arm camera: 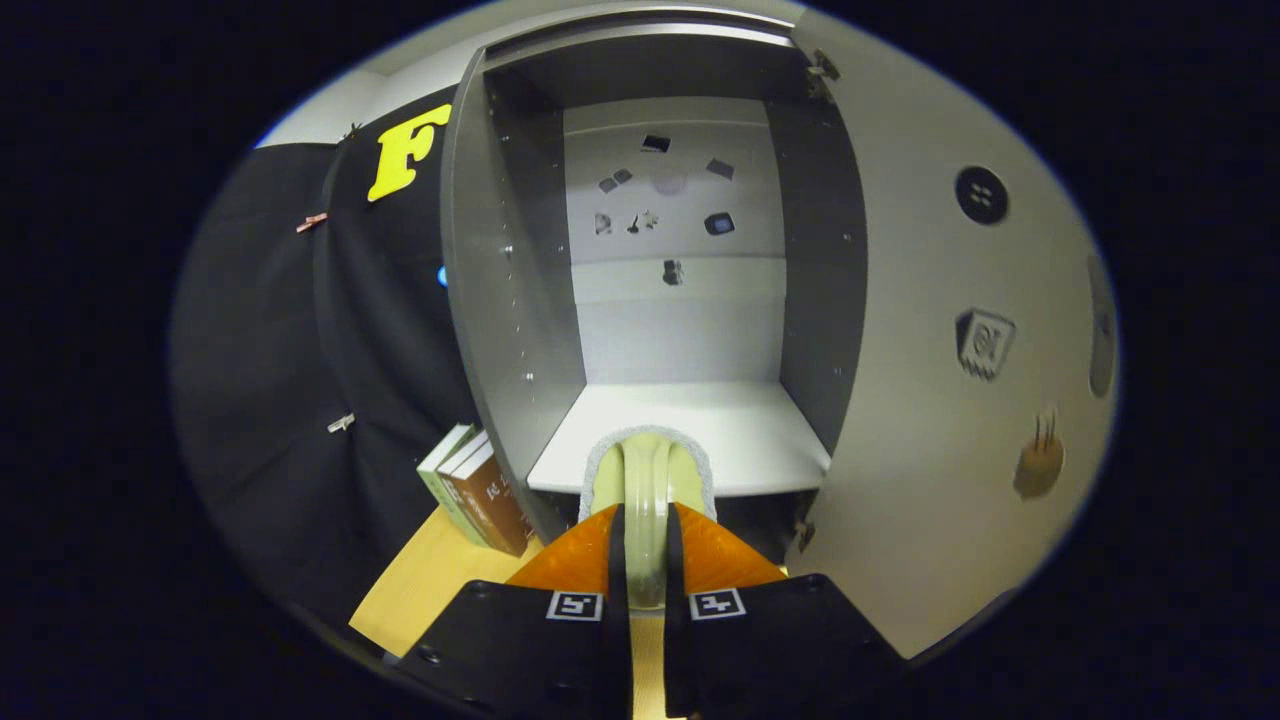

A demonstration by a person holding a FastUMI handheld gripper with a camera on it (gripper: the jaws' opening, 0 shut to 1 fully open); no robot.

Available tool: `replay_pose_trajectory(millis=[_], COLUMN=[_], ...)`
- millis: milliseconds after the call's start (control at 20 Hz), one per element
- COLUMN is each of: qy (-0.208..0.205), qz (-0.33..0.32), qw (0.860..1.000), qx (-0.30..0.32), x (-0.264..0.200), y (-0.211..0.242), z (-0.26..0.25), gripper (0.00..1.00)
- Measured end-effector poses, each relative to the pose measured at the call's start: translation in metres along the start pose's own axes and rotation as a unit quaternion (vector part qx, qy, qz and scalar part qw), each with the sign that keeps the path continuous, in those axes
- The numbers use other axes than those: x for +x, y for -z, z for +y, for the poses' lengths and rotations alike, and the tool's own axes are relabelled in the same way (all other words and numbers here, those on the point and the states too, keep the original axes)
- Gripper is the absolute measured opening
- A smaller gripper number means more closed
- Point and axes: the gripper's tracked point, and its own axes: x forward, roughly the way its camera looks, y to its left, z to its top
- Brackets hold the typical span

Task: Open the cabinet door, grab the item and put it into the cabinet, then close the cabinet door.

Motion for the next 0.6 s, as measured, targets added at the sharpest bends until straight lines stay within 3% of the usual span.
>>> replay_pose_trajectory(millis=[600], qy=[0.045], qz=[0.048], qw=[0.997], qx=[0.027], x=[0.155], y=[-0.016], z=[-0.031], gripper=[0.17])
